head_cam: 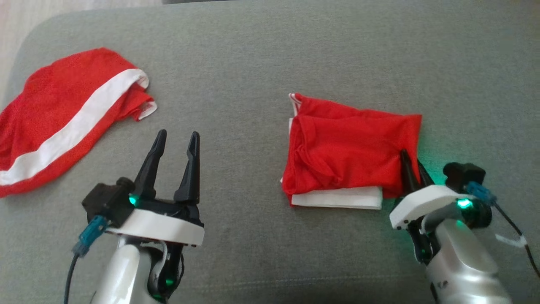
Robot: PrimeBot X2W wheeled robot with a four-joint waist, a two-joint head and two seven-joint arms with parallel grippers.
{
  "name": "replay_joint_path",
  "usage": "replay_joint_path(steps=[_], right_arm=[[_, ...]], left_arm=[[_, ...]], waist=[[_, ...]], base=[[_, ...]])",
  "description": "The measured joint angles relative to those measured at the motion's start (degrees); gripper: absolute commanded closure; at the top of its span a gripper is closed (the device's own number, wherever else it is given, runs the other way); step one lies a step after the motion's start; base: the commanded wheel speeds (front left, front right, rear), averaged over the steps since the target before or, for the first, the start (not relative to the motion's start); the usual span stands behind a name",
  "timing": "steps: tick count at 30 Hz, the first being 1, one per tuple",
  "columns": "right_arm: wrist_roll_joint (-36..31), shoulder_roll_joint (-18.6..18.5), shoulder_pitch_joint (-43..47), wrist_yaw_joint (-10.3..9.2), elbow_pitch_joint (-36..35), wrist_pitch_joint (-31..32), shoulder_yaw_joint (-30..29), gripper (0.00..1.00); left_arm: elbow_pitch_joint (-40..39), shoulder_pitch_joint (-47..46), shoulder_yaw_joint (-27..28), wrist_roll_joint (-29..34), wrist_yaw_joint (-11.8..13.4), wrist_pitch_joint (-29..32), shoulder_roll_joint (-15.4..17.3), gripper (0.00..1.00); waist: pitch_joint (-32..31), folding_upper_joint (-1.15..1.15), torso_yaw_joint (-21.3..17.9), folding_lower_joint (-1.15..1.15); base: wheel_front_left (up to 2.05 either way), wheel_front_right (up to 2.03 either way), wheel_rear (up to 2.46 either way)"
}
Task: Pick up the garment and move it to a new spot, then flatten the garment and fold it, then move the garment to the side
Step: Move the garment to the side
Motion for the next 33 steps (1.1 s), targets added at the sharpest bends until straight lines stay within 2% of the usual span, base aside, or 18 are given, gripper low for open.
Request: replay_joint_path(steps=[3, 8, 12, 17, 21, 24, 33], right_arm=[[-5.73, 0.02, -0.96, 0.0, -0.38, 0.0, -0.78, 1.0], [-18.67, -0.09, -1.87, 0.0, -5.55, -0.05, -3.28, 1.0], [-24.95, -3.39, -4.27, 0.0, -8.83, 0.16, -3.35, 1.0], [-27.87, -12.12, -7.75, 0.0, -10.69, 2.41, -3.22, 1.0], [-27.96, -16.07, -10.53, 0.0, -12.11, 4.58, -6.04, 1.0], [-28.52, -17.56, -12.27, 0.0, -13.56, 5.94, -8.7, 1.0], [-28.87, -17.72, -12.57, 0.0, -17.85, 7.14, -14.12, 1.0]], left_arm=[[-0.25, 0.0, 0.02, -0.01, 0.0, 0.0, -0.01, 0.0], [-1.68, -0.16, 0.1, 0.0, 0.0, 0.0, 0.0, 0.0], [-2.26, -2.01, 0.03, 0.2, -0.03, 0.0, 0.0, 0.0], [-2.88, -4.95, -0.02, 0.53, -0.58, -0.01, -0.02, 0.0], [-2.98, -6.12, 0.23, 1.21, -1.1, -0.01, -0.02, 0.0], [-2.97, -6.49, 0.41, 1.51, -1.38, -0.01, -0.02, 0.0], [-2.94, -7.19, 0.77, 1.51, -2.03, -0.01, -0.02, 0.0]], waist=[[-0.1, 0.0, -1.28, 0.0], [0.47, 0.0, -4.16, 0.0], [2.31, 0.0, -6.21, 0.0], [5.5, 0.0, -8.0, 0.0], [7.8, 0.0, -9.0, 0.01], [8.98, 0.0, -9.41, 0.01], [9.82, 0.0, -9.35, 0.0]], base=[[0.0, 0.0, 0.0], [0.0, 0.0, 0.0], [0.0, 0.0, 0.0], [0.0, 0.0, 0.0], [0.0, 0.0, 0.0], [0.0, 0.0, 0.0], [0.0, 0.0, 0.0]])
